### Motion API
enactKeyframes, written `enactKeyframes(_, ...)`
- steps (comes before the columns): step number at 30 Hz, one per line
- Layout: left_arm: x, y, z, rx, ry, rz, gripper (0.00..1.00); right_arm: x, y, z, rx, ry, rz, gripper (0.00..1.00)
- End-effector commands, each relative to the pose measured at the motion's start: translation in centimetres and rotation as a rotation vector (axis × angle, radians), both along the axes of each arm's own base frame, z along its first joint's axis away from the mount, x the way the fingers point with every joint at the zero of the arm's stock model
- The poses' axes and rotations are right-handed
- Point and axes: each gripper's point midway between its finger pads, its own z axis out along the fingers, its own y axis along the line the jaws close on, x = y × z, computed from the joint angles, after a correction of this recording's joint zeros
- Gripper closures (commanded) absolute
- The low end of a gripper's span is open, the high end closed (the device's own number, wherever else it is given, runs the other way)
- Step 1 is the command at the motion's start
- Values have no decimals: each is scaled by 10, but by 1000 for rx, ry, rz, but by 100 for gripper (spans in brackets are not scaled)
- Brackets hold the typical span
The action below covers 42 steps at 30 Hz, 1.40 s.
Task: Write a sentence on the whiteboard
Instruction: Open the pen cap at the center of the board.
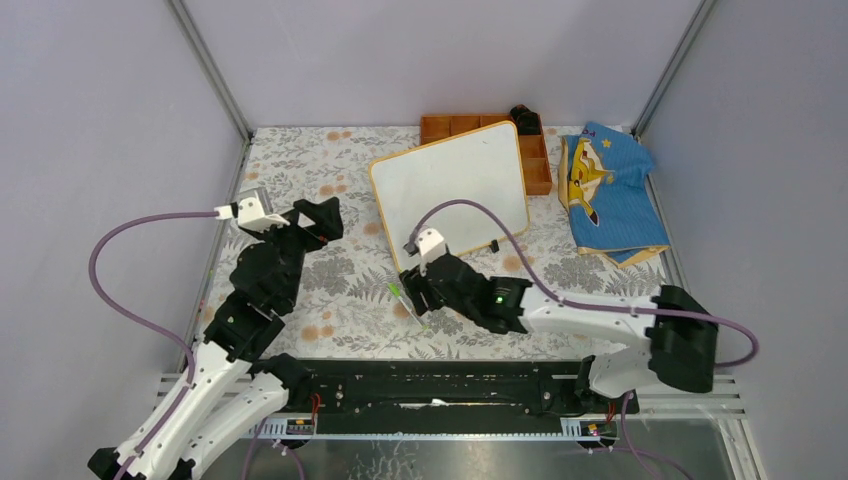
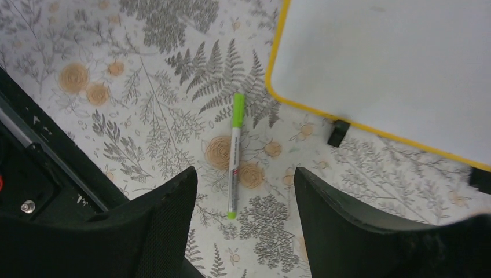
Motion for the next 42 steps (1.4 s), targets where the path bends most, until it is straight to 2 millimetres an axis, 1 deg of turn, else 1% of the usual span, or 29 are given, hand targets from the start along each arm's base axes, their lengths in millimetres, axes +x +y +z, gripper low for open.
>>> enactKeyframes(1,-2,16,16,-38,-74,82,1,-17,32,-13,-24,84,63,34)
enactKeyframes(4,-1,16,16,-36,-71,84,1,-20,42,-34,-92,125,71,41)
enactKeyframes(8,-1,18,16,-34,-65,94,1,-24,49,-55,-144,181,69,47)
enactKeyframes(14,0,17,16,-33,-61,91,1,-33,47,-86,-226,260,68,51)
enactKeyframes(19,2,15,13,-27,-49,87,1,-34,41,-107,-292,288,49,54)
enactKeyframes(26,4,13,10,-18,-35,87,1,-31,38,-121,-322,288,26,57)
enactKeyframes(34,5,13,9,-13,-29,87,1,-25,30,-135,-364,284,-8,57)
enactKeyframes(39,6,12,8,-10,-26,87,1,-23,29,-140,-367,293,-14,57)
enactKeyframes(42,6,13,8,-10,-24,92,1,-22,27,-144,-380,299,-10,59)
